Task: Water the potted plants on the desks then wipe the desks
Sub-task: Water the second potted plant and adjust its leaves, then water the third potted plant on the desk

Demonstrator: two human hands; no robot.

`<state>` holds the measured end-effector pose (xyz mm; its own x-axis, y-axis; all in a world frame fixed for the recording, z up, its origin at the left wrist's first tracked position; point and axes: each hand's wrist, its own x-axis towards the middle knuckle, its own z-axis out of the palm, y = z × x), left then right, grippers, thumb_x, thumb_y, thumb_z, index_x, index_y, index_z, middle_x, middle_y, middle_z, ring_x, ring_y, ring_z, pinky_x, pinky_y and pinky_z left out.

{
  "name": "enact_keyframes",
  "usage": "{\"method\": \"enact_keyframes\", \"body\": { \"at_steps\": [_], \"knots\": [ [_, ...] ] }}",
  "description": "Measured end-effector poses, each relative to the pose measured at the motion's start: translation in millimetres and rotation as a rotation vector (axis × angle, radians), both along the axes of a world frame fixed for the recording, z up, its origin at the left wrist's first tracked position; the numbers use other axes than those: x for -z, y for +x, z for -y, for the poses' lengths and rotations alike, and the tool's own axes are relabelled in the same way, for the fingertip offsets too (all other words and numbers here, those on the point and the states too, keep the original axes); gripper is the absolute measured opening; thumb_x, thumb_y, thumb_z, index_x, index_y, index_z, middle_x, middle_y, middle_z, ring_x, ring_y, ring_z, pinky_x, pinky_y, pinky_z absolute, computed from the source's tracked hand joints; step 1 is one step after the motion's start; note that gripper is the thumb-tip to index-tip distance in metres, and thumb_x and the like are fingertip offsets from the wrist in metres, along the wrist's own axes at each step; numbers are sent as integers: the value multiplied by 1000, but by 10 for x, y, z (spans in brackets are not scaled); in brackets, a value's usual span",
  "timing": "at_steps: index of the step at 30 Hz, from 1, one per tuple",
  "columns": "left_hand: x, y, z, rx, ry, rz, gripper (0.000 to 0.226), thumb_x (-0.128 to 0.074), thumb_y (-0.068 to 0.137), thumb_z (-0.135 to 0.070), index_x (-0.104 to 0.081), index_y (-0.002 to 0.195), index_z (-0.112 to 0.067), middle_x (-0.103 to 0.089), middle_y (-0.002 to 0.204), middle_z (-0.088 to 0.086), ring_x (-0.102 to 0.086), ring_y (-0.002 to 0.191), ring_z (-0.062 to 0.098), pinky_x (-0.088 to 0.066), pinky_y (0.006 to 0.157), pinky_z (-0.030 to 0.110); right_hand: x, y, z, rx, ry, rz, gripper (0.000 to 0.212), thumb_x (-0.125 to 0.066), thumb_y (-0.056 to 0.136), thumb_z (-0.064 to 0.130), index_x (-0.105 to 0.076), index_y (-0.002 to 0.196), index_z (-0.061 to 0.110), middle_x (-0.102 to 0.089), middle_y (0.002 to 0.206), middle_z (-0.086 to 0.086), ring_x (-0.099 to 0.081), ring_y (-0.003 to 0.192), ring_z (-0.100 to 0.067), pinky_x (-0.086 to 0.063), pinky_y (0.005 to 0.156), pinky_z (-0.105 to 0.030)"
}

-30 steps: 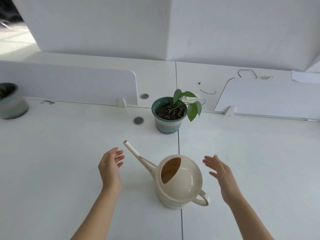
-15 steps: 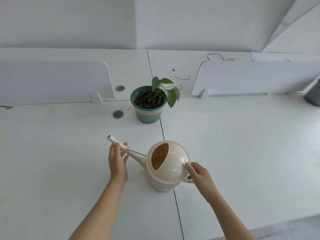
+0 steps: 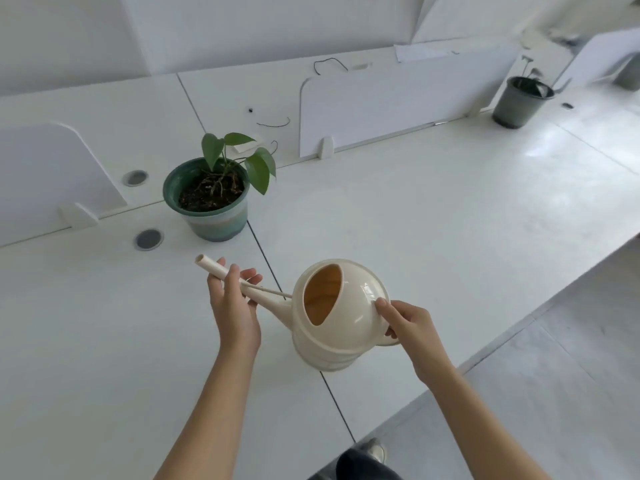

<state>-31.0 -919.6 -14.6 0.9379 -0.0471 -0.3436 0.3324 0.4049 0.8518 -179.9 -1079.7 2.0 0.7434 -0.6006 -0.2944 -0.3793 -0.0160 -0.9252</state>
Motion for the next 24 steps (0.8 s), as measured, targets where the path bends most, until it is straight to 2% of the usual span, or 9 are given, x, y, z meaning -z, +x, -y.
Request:
{"method": "enact_keyframes", "body": {
  "at_steps": [2, 5, 9, 13, 16, 19, 24],
  "knots": [
    [-94, -124, 244, 72, -17, -7, 26, -39, 96, -22, -40, 122, -25, -56, 86, 4, -58, 84, 17, -45, 82, 35, -97, -234, 149, 71, -29, 31, 42, -62, 81, 35, -42, 54, 10, -30, 50, 5, -31, 46, -6, -24, 49, -19],
    [-227, -394, 641, 181, -26, 7, 26, -39, 96, -20, -39, 122, -24, -57, 86, 4, -59, 84, 17, -46, 82, 34, -232, -624, 425, 158, -35, 79, 41, -61, 76, 38, -47, 41, 20, -33, 43, 13, -33, 45, -3, -27, 46, -9],
    [-370, -883, 1211, 304, -25, 47, 25, -39, 96, -19, -40, 121, -23, -58, 85, 4, -58, 82, 18, -45, 81, 34, -337, -1251, 866, 262, -24, 126, 32, -59, 69, 45, -60, 51, 18, -43, 48, 9, -41, 50, -5, -34, 57, -18],
    [-405, -1504, 1846, 375, -30, 62, 26, -39, 96, -18, -39, 122, -21, -57, 86, 5, -58, 80, 18, -45, 79, 33, -451, -1926, 1375, 321, -24, 189, 41, -65, 64, 51, -67, 60, 11, -49, 55, 1, -43, 55, -9, -37, 59, -20],
    [-407, -1988, 2336, 409, -49, 41, 25, -39, 96, -17, -38, 120, -20, -57, 86, 5, -58, 79, 17, -46, 77, 33, -533, -2416, 1757, 373, -38, 181, 28, -63, 82, 34, -65, 60, 17, -51, 46, 12, -44, 55, -10, -37, 58, -18],
    [-411, -2408, 2802, 457, -58, 20, 22, -39, 95, -16, -39, 117, -20, -56, 85, 5, -58, 78, 18, -46, 77, 32, -587, -2872, 2135, 428, -55, 150, 26, -60, 84, 28, -63, 60, 20, -49, 41, 16, -45, 54, -7, -36, 56, -15],
    [-436, -2928, 3518, 546, -44, 20, 23, -40, 94, -15, -38, 116, -21, -56, 84, 5, -57, 78, 17, -44, 76, 33, -618, -3478, 2696, 504, -52, 162, 39, -62, 84, 22, -59, 46, 25, -46, 39, 16, -42, 53, -8, -36, 47, -9]
  ]
}}
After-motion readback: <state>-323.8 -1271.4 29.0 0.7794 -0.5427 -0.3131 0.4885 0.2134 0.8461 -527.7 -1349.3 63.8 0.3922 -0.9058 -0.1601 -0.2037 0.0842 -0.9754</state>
